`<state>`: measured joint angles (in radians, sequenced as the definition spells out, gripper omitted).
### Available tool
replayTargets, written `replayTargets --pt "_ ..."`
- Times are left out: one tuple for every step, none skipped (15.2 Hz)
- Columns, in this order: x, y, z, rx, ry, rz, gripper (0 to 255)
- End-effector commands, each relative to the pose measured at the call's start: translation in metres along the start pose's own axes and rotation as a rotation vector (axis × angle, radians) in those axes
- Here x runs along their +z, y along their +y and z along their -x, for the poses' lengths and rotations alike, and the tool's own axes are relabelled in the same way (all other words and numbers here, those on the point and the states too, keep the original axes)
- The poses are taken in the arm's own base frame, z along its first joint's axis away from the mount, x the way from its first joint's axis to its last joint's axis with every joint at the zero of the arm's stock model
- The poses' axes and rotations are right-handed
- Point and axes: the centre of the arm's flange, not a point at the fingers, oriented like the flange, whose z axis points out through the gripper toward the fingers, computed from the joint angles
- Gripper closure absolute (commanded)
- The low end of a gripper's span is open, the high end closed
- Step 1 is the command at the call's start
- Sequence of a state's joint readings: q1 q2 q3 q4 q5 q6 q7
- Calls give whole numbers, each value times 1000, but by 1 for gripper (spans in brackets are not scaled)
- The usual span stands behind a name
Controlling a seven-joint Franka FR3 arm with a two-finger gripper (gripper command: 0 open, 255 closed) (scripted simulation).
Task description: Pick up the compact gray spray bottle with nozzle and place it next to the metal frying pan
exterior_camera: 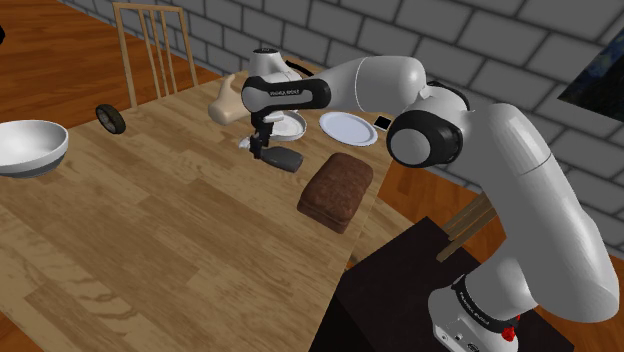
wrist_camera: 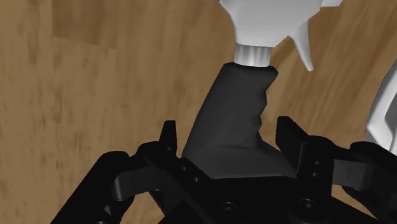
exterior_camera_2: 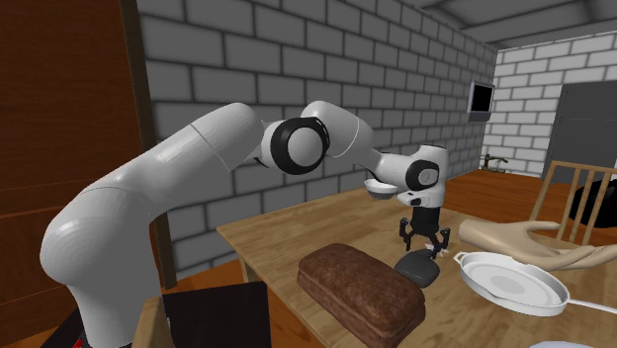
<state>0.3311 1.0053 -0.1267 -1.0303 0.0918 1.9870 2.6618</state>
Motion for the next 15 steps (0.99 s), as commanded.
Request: replayTargets --pt "0 0 0 0 0 0 0" --pt "0 0 0 0 0 0 0" --pt "0 0 0 0 0 0 0" --pt "0 0 0 0 0 0 0" --pt "0 0 0 0 0 0 0" --pt "-13 0 0 0 0 0 0" --pt "-26 0 0 0 0 0 0" --pt "-40 0 0 0 0 0 0" --pt "-50 0 0 0 0 0 0" --pt "-50 0 0 0 0 0 0" --pt "-50 0 0 0 0 0 0" --pt "-50 0 0 0 0 0 0" --pt "-50 0 0 0 0 0 0" --pt "-50 0 0 0 0 0 0" --pt "-50 0 0 0 0 0 0"
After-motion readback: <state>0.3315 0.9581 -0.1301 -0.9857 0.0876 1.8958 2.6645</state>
